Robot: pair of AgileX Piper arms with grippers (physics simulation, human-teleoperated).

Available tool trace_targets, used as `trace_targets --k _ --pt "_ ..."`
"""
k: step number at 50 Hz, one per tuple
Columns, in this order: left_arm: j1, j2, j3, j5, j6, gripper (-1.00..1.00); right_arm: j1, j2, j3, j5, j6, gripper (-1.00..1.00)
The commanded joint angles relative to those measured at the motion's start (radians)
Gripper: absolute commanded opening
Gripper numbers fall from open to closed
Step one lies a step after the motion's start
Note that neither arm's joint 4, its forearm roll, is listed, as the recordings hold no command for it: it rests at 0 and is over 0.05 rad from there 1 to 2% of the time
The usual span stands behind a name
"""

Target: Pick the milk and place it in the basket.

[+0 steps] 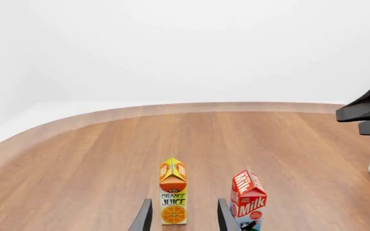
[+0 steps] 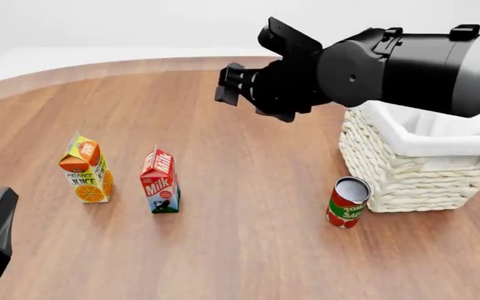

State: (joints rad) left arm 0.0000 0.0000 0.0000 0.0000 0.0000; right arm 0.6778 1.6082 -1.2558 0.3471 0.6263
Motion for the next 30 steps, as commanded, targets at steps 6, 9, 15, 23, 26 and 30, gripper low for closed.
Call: trace_targets --k 6,9,15,23,26,30 --pt "0.000 0.000 0.000 0.000 0.000 1.00 0.024 0.123 -0.114 -0.015 0.011 1.00" --pt "0.000 0.000 0.000 0.000 0.000 1.00 0.018 0.139 -0.116 -0.030 0.017 1.00" --pt "0.000 0.000 0.000 0.000 0.000 1.00 0.031 0.174 -0.133 -0.041 0.031 1.00" --pt "0.000 0.000 0.000 0.000 0.000 1.00 0.030 0.198 -0.139 -0.065 0.053 1.00" --pt "0.000 0.000 0.000 0.000 0.000 1.00 0.037 0.206 -0.141 -0.074 0.062 1.00" --pt "0.000 0.000 0.000 0.000 0.000 1.00 0.050 0.222 -0.141 -0.090 0.081 1.00"
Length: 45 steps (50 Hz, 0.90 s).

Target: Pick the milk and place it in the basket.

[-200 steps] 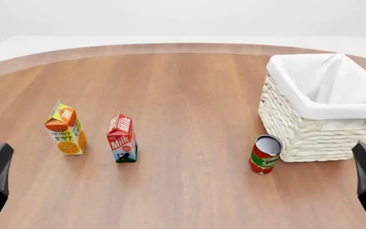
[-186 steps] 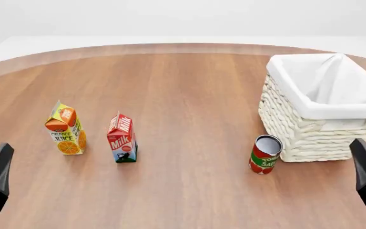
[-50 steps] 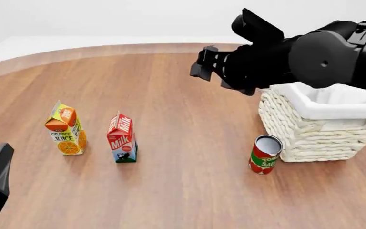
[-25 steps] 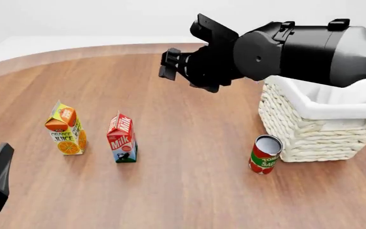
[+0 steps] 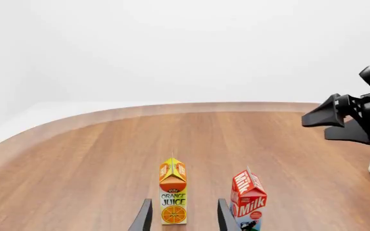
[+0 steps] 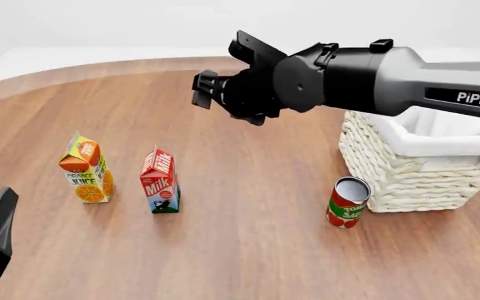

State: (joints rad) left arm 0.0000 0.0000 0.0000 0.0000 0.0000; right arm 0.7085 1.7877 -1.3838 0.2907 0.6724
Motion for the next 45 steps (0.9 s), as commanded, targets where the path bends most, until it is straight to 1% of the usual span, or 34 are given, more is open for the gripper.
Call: trace_targets --k 1,21,45 --pt "0.000 0.000 0.000 0.000 0.000 1.00 0.023 0.046 -0.011 -0.040 0.044 1.00" --pt "0.000 0.000 0.000 0.000 0.000 1.00 0.064 0.141 -0.054 -0.074 0.097 1.00" --pt "0.000 0.000 0.000 0.000 0.000 1.00 0.095 0.203 -0.079 -0.089 0.129 1.00"
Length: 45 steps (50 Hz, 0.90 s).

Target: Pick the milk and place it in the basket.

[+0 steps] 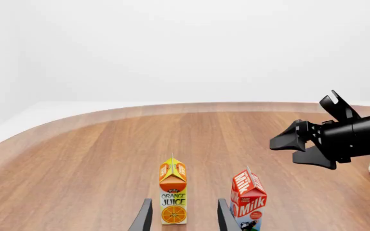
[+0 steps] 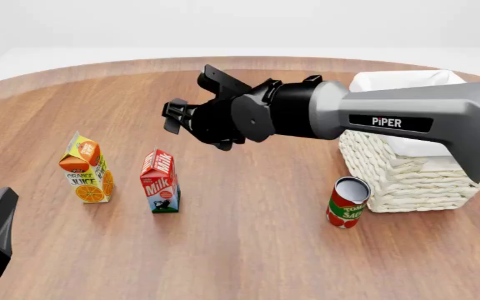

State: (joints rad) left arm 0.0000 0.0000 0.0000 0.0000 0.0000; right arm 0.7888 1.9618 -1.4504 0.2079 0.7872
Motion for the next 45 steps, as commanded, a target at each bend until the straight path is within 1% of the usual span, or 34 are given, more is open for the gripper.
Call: trace_targets --k 1,19,29,34,45 --pt "0.000 0.000 0.000 0.000 0.000 1.00 0.016 0.030 -0.014 -0.006 0.015 1.00" --pt "0.000 0.000 0.000 0.000 0.000 1.00 0.036 0.057 -0.040 -0.002 0.029 1.00" --pt "0.000 0.000 0.000 0.000 0.000 1.00 0.058 0.086 -0.084 0.033 0.017 1.00" --pt "0.000 0.000 0.000 0.000 0.000 1.00 0.057 0.103 -0.111 0.056 -0.006 1.00" --pt "0.000 0.000 0.000 0.000 0.000 1.00 0.061 0.113 -0.112 0.056 -0.010 1.00"
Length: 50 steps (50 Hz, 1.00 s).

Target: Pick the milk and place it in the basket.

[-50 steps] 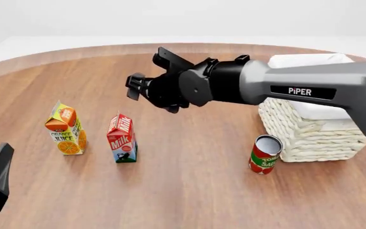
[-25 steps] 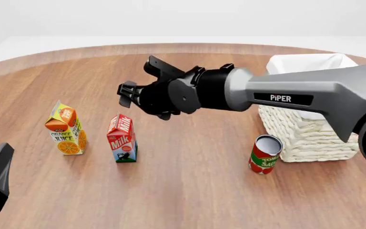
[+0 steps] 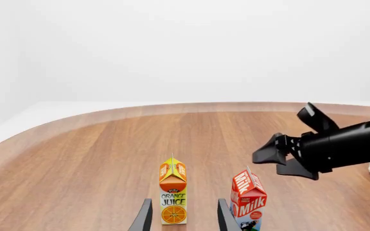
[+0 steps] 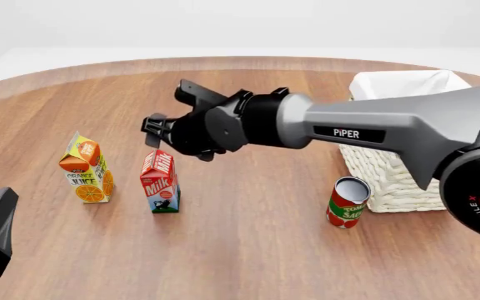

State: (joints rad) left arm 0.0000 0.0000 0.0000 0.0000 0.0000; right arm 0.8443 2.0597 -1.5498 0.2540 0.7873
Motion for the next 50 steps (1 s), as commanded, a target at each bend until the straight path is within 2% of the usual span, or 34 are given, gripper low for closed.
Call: trace_targets --k 1,9,50 --pt "0.000 0.000 0.000 0.000 0.000 1.00 0.005 0.015 -0.012 0.010 -0.010 1.00" --pt "0.000 0.000 0.000 0.000 0.000 1.00 -0.003 0.022 -0.017 0.014 -0.023 1.00" --pt "0.000 0.000 0.000 0.000 0.000 1.00 0.006 0.038 -0.002 -0.003 -0.017 1.00"
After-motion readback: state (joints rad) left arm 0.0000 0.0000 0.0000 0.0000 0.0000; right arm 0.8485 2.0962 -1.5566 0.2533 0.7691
